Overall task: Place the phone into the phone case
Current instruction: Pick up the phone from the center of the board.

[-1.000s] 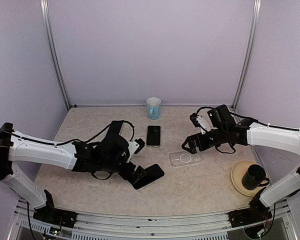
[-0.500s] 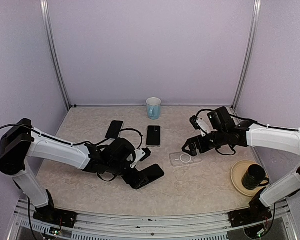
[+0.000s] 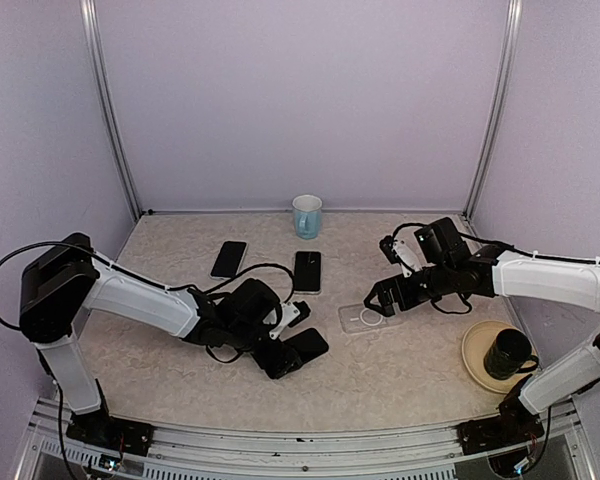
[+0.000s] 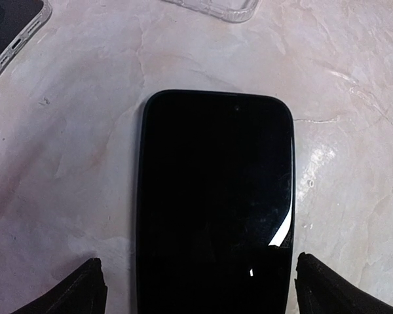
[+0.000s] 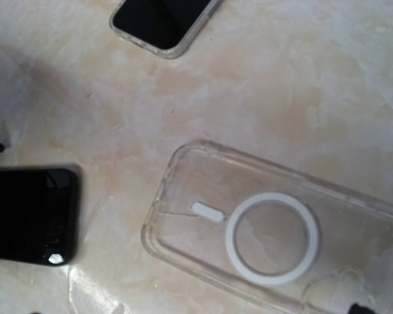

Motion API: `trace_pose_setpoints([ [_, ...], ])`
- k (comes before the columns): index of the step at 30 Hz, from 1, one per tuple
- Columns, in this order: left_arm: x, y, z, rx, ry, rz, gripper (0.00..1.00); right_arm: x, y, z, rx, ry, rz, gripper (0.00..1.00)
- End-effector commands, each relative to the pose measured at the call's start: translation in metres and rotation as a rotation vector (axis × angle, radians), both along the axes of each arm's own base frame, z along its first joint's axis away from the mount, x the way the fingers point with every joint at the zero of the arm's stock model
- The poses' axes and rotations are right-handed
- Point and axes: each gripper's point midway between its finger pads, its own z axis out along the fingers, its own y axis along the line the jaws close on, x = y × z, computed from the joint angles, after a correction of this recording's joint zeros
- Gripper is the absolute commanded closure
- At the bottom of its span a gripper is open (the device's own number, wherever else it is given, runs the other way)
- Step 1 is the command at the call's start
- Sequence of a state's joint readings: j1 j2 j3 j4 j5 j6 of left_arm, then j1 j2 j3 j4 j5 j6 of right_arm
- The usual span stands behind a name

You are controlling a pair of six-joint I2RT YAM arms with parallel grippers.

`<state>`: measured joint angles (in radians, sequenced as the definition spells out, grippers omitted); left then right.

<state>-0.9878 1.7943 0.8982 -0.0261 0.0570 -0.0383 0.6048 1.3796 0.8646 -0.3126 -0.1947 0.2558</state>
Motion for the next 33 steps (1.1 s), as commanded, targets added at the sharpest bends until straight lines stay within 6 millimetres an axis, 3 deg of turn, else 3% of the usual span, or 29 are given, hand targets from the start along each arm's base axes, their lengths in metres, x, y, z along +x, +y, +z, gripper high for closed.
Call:
trace_pose_setpoints([
  [1, 0.004, -0.011, 0.002, -0.022, -0.003, -0.032, 0.04, 0.003, -0.001, 0.001, 0.020, -0.004, -0.012, 0.00],
  [19, -0.011, -0.009, -0.025, 0.127, -0.026, -0.048, 0.16, 0.004, -0.001, 0.000, 0.016, -0.001, -0.015, 0.00],
  [24, -0.011, -0.007, -0.028, 0.129, -0.022, -0.047, 0.28, 0.004, 0.000, 0.001, 0.019, -0.002, -0.012, 0.00],
  [33, -0.011, -0.010, -0.024, 0.104, -0.020, -0.053, 0.42, -0.001, 0.006, 0.001, 0.050, 0.021, 0.014, 0.00],
])
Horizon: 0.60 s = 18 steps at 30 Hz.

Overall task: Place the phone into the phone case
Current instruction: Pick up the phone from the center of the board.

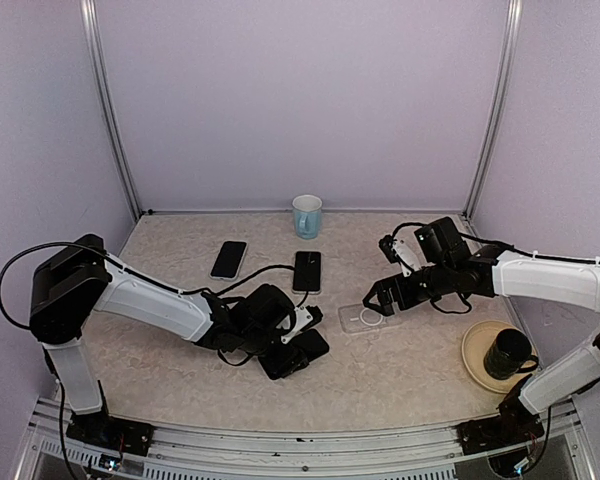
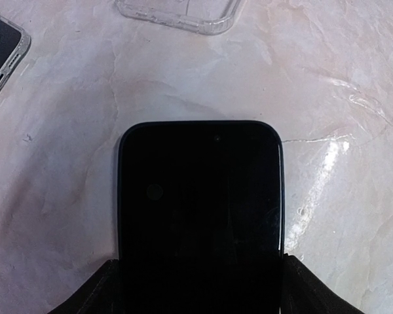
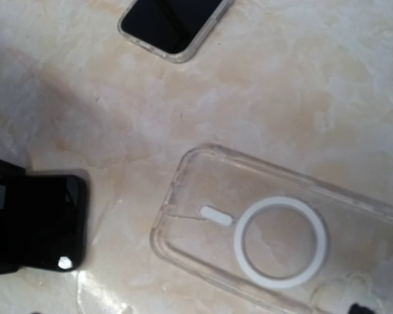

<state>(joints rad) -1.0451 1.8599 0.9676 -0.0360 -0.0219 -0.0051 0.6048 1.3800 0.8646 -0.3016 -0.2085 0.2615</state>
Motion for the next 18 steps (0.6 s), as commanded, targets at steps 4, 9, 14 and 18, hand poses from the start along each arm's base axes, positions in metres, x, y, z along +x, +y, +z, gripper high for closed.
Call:
trace_pose_setpoints([
  [4, -0.005, 0.009, -0.013, 0.040, 0.022, 0.001, 0.45, -0.006, 0.015, -0.002, 0.091, 0.062, 0.038, 0.00],
  [9, -0.001, 0.005, 0.001, -0.007, -0.014, 0.011, 0.51, -0.010, 0.027, -0.005, 0.163, 0.108, 0.064, 0.00],
  [14, 0.001, 0.003, 0.009, -0.037, -0.036, 0.013, 0.55, -0.014, 0.037, -0.009, 0.194, 0.139, 0.079, 0.00],
  [18, 0.001, 0.002, 0.014, -0.058, -0.052, 0.017, 0.57, -0.018, 0.046, -0.013, 0.215, 0.167, 0.098, 0.00],
])
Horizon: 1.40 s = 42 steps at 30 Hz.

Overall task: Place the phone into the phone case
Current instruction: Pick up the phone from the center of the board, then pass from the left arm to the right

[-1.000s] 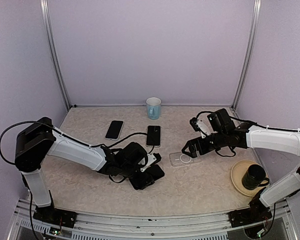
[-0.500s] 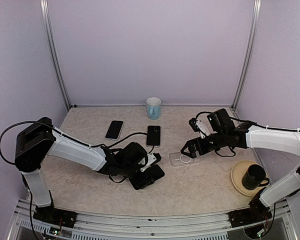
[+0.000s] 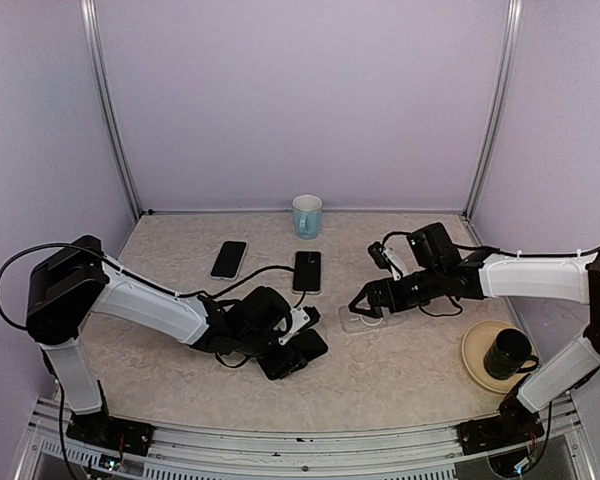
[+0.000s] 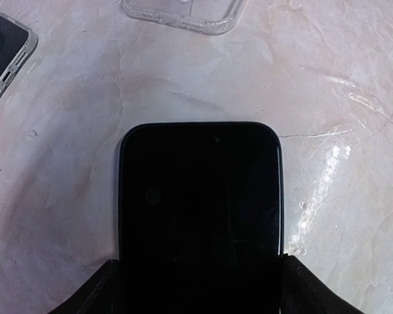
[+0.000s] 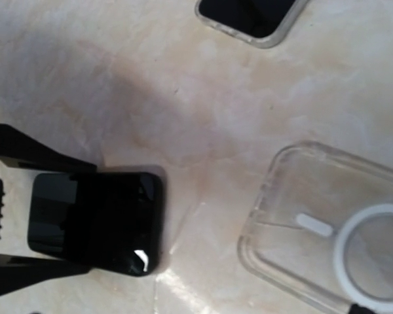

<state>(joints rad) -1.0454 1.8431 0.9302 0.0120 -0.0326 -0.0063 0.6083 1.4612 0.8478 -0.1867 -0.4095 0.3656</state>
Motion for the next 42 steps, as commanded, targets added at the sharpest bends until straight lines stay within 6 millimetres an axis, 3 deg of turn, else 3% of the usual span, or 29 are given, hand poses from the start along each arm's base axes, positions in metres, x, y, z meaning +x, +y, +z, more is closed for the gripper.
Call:
trace_pose_setpoints([
  [1, 0.001, -0.001, 0.014, -0.043, -0.037, 0.012, 0.57, -0.006, 0.015, -0.004, 0.052, 0.038, 0.028, 0.00],
  [19, 0.003, -0.005, 0.043, -0.130, -0.115, 0.023, 0.61, -0.020, 0.058, -0.020, 0.111, 0.133, 0.096, 0.01],
  [30, 0.000, -0.011, 0.065, -0.189, -0.165, 0.014, 0.61, -0.025, 0.069, -0.024, 0.145, 0.195, 0.124, 0.07],
  [42, -0.010, -0.023, 0.091, -0.259, -0.195, -0.021, 0.61, -0.039, 0.088, -0.011, 0.251, 0.230, 0.221, 0.14],
])
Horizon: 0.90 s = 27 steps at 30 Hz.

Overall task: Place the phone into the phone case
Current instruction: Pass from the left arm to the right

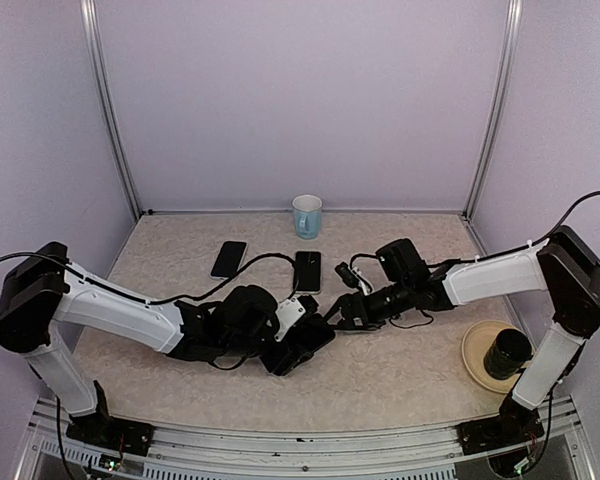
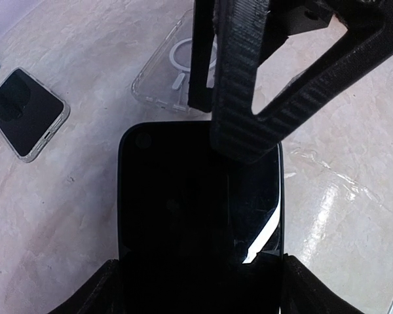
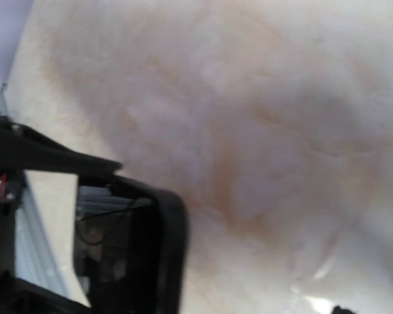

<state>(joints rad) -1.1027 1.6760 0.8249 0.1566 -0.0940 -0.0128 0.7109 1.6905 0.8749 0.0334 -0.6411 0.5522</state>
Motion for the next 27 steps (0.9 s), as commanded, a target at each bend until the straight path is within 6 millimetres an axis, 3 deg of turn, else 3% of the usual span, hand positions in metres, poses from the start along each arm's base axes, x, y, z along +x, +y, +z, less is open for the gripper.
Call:
trace_pose_setpoints([
  [1, 0.001, -0.015, 0.035, -0.098, -0.063, -0.014, 0.61, -0.009, 0.019, 0.018, 0.095, 0.005, 0.074, 0.14],
  [10, -0.005, -0.022, 0.044, -0.110, -0.093, -0.053, 0.61, -0.022, 0.029, 0.018, 0.153, 0.056, 0.136, 0.26],
  [27, -0.009, -0.024, 0.052, -0.115, -0.106, -0.072, 0.61, -0.036, 0.038, 0.022, 0.230, 0.128, 0.207, 0.65],
])
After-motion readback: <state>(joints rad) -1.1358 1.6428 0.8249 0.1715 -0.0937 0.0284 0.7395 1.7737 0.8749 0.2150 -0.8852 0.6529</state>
